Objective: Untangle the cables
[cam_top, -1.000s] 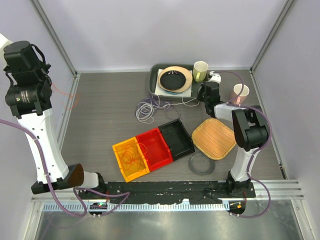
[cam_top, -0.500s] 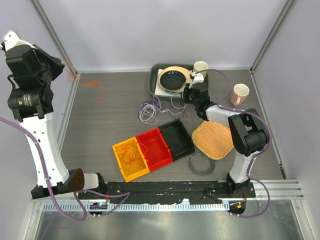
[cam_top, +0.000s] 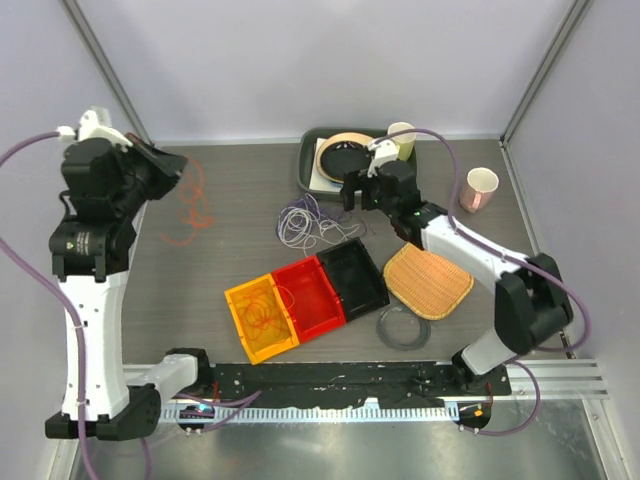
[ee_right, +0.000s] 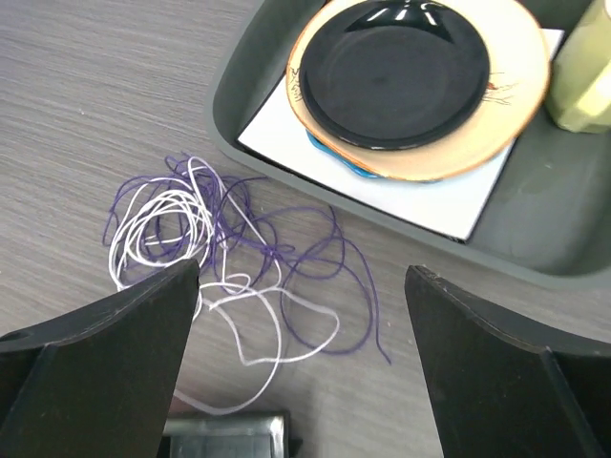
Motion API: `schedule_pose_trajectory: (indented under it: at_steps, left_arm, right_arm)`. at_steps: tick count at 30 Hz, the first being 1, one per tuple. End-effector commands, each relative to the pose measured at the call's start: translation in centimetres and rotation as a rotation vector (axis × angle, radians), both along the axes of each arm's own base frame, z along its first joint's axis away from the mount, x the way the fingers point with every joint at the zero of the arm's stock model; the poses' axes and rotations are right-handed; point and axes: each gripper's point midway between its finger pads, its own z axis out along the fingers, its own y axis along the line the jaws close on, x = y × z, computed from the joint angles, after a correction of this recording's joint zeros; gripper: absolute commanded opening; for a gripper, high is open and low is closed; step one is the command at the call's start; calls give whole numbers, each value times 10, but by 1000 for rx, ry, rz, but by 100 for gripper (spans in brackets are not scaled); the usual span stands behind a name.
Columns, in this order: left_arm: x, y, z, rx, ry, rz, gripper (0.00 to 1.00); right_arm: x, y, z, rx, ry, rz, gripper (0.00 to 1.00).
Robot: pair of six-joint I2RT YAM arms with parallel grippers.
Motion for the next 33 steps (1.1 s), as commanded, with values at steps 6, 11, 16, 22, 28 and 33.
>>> schedule_pose_trajectory:
  at_steps: [6,11,16,22,28,33]
  left_arm:
    - [-34,-58,-60,-38,105,-171,0]
    - [-66,-67,-75,-63,155,-212,0]
    - [-92,-56,-72,-35,147,-205,0]
    - [-94,-57,-100,5,231,-226,0]
    - [-88,-73,-149,-19,310,-288,0]
    - [-89,-77,-165,-27,345,-305,0]
  right_arm:
    - [-81,-43,36,126,-51,-52,96]
    - [-113,-64,55,208,-135,-72,96]
    - [-123,-78,65,231,-194,-102,96]
    - [-124,-76,63,230,-189,-92,96]
    - [-122,-75,60,214,-184,-91,96]
    - [-121,-78,59,208,-196,-102,96]
